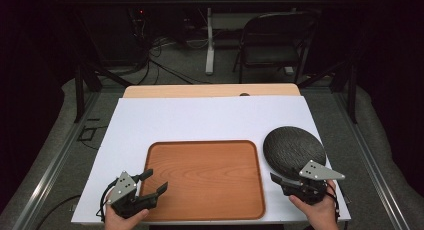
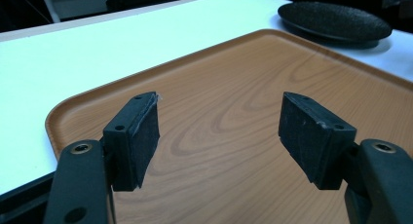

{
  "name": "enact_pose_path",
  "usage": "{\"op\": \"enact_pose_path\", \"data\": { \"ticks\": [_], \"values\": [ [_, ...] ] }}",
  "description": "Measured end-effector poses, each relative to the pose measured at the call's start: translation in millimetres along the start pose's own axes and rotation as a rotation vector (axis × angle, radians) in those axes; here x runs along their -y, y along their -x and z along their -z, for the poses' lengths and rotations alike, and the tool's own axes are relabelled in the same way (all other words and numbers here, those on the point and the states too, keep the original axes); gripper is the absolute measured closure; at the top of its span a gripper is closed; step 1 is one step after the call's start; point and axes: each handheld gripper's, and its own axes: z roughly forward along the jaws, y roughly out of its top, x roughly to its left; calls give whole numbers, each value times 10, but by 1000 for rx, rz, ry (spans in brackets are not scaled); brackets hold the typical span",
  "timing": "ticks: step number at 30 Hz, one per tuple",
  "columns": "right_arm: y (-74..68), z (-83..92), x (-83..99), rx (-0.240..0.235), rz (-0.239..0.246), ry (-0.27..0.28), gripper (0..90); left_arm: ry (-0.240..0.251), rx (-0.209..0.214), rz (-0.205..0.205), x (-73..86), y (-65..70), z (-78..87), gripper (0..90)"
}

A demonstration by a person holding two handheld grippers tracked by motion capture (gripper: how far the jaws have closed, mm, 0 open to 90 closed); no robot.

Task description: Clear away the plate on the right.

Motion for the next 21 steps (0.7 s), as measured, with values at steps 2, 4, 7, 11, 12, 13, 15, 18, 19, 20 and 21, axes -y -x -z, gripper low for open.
{"op": "enact_pose_path", "data": {
  "ticks": [2, 4, 7, 11, 12, 13, 15, 18, 19, 20, 21],
  "values": [
    [-24, -27, -1, -3, 9, -19, 456, 8, 10, 7, 0, -9, 10, 312],
    [-56, -51, -3, 4, 16, -30, 452, 16, 16, 16, 4, -10, 20, 311],
    [-79, -65, -13, 9, 26, -28, 448, 19, 18, 17, 7, -13, 34, 308],
    [-97, -94, -27, 25, 33, -52, 396, 44, 19, 38, 16, -21, 59, 308],
    [-99, -101, -28, 34, 32, -63, 396, 40, 22, 43, 17, -27, 62, 308],
    [-98, -103, -32, 44, 39, -80, 390, 42, 19, 47, 18, -31, 60, 306],
    [-80, -101, -49, 52, 41, -111, 423, 37, 15, 53, 19, -39, 61, 304],
    [-60, -94, -54, 36, 19, -115, 434, 35, 15, 55, 20, -38, 60, 304],
    [-32, -83, -59, 43, 18, -112, 436, 34, 16, 54, 20, -38, 60, 304],
    [-32, -83, -59, 43, 18, -112, 436, 33, 18, 54, 20, -37, 60, 304],
    [-15, -76, -61, 41, 6, -104, 435, 33, 22, 54, 21, -37, 60, 304]
  ]
}}
